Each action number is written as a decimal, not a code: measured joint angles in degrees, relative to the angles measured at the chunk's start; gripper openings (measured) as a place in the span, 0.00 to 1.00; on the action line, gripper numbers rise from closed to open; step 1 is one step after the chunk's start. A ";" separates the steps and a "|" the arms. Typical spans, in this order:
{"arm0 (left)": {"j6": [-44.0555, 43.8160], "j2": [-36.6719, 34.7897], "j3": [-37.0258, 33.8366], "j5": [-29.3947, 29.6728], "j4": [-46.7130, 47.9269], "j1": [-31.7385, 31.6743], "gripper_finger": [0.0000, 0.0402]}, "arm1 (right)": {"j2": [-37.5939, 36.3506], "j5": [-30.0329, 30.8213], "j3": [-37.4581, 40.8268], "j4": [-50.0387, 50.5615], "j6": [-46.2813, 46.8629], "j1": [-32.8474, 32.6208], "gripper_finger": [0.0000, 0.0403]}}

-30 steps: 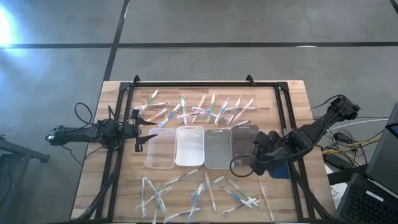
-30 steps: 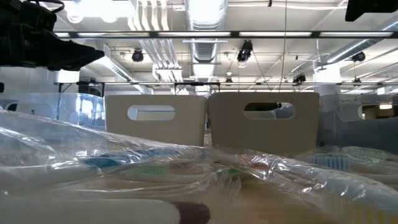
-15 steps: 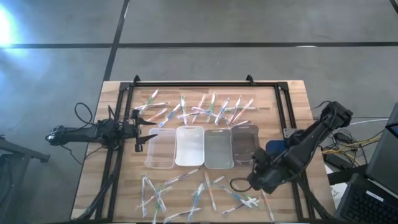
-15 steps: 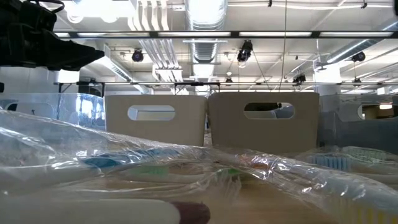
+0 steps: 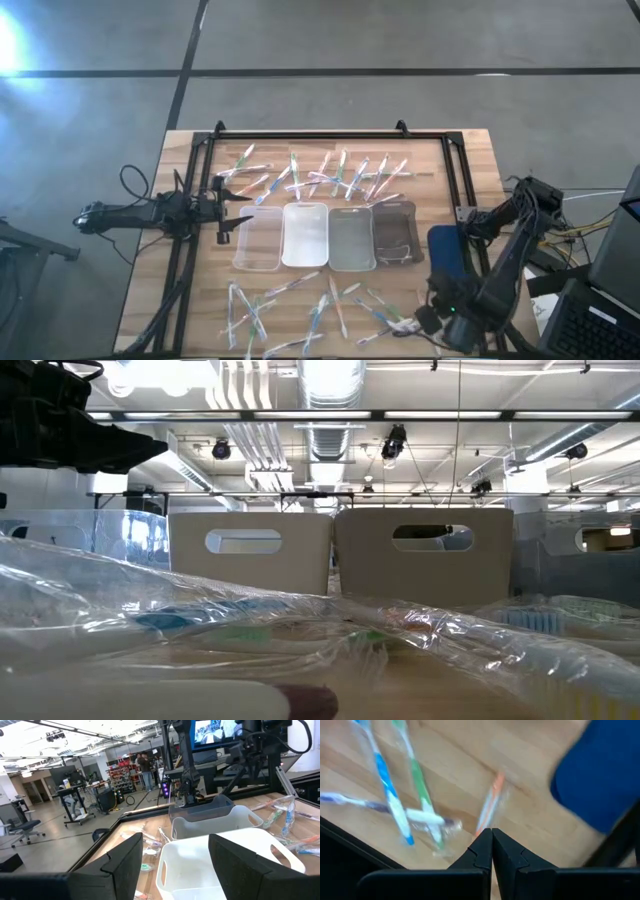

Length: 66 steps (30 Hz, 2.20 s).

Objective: Pick & Place Toothbrushes
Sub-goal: Put the orange toothbrush into the black bin

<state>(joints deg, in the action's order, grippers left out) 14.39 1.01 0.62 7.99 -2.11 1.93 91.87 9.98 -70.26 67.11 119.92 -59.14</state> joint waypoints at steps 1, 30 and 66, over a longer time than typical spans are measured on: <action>-0.02 0.00 0.00 0.02 0.02 0.00 0.58 | 0.47 -0.01 0.00 -0.11 1.13 -0.62 0.02; 0.00 -0.01 0.02 0.00 0.04 -0.04 0.58 | 9.45 -5.12 0.19 -8.61 4.34 -0.47 0.47; -0.02 0.00 0.02 0.01 0.04 -0.02 0.58 | 18.38 -9.71 0.57 -13.76 3.95 -0.52 0.19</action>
<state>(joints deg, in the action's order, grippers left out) 14.37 1.01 0.64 8.00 -2.07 1.91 110.24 0.27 -69.69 53.34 123.87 -59.66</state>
